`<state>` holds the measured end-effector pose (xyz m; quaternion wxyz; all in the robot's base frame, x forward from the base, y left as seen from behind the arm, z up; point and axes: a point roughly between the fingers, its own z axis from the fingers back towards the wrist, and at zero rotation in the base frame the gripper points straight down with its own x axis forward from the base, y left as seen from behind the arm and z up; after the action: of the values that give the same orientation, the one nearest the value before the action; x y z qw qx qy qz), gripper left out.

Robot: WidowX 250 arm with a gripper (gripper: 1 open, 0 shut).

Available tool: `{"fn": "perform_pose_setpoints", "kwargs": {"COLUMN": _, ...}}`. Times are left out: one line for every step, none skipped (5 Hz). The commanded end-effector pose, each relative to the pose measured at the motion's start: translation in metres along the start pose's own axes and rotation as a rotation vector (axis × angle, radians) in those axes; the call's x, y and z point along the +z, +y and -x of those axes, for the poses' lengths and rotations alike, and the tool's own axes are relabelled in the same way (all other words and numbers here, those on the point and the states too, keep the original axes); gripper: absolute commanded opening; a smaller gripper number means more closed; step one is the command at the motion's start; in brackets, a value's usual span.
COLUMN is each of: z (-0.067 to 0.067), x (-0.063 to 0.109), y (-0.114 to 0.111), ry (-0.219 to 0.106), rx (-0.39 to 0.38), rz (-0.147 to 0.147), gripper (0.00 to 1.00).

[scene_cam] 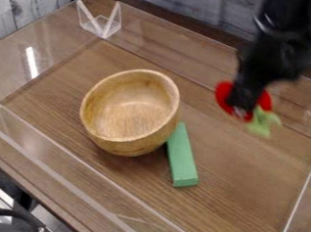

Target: Move the red fruit to the left

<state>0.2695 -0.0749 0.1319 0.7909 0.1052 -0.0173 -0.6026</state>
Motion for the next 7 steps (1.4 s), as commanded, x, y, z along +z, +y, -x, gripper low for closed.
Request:
{"fn": "perform_pose_setpoints", "kwargs": {"z": -0.002, "x": -0.001, "y": 0.025, "ry": -0.022, "rx": 0.148, "rz": -0.035, "gripper": 0.0}}
{"fn": "perform_pose_setpoints", "kwargs": {"z": 0.002, "x": -0.011, "y": 0.033, "ry": -0.025, "rx": 0.306, "rz": -0.028, "gripper": 0.0}}
{"fn": "perform_pose_setpoints", "kwargs": {"z": -0.001, "x": -0.009, "y": 0.038, "ry": -0.027, "rx": 0.433, "rz": -0.02, "gripper": 0.0}}
{"fn": "perform_pose_setpoints", "kwargs": {"z": -0.001, "x": -0.008, "y": 0.043, "ry": -0.028, "rx": 0.569, "rz": -0.015, "gripper": 0.0}}
{"fn": "perform_pose_setpoints", "kwargs": {"z": 0.011, "x": -0.017, "y": 0.055, "ry": -0.016, "rx": 0.75, "rz": -0.008, "gripper": 0.0}}
{"fn": "perform_pose_setpoints", "kwargs": {"z": 0.014, "x": -0.031, "y": 0.065, "ry": -0.024, "rx": 0.923, "rz": 0.02, "gripper": 0.0}}
{"fn": "perform_pose_setpoints", "kwargs": {"z": 0.007, "x": -0.043, "y": 0.072, "ry": -0.034, "rx": 1.04, "rz": 0.049, "gripper": 0.0}}
